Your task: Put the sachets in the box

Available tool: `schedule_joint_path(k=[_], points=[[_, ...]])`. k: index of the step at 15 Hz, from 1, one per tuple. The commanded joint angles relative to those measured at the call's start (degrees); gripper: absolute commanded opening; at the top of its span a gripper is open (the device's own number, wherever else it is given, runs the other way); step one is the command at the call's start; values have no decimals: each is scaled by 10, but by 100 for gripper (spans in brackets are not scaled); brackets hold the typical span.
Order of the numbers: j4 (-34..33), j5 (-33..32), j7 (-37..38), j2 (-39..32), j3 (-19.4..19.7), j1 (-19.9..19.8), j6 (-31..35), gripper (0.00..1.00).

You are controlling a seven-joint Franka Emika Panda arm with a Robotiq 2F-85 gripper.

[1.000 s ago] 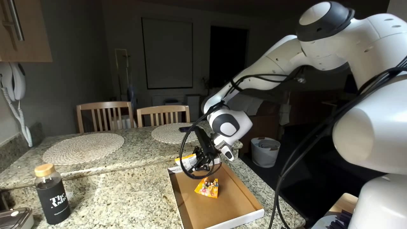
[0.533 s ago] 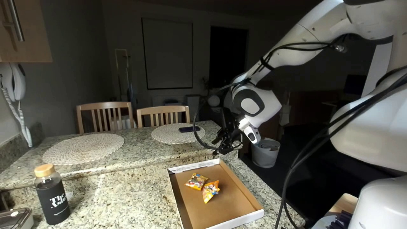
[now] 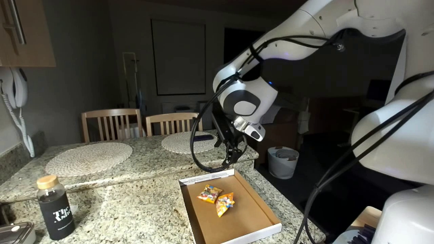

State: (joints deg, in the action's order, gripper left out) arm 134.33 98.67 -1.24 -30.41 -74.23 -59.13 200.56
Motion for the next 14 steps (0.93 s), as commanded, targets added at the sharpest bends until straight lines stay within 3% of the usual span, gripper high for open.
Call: schedule_joint_path(k=[1, 4, 8, 12, 14], points=[[-12, 67, -63, 71, 111, 160, -8, 100], [-29, 102, -152, 57, 230, 291, -17, 100], [-33, 172, -294, 42, 366, 415, -22, 100], [-28, 236, -414, 31, 553, 565, -24, 100], [-23, 258, -475, 22, 627, 624, -25, 100]])
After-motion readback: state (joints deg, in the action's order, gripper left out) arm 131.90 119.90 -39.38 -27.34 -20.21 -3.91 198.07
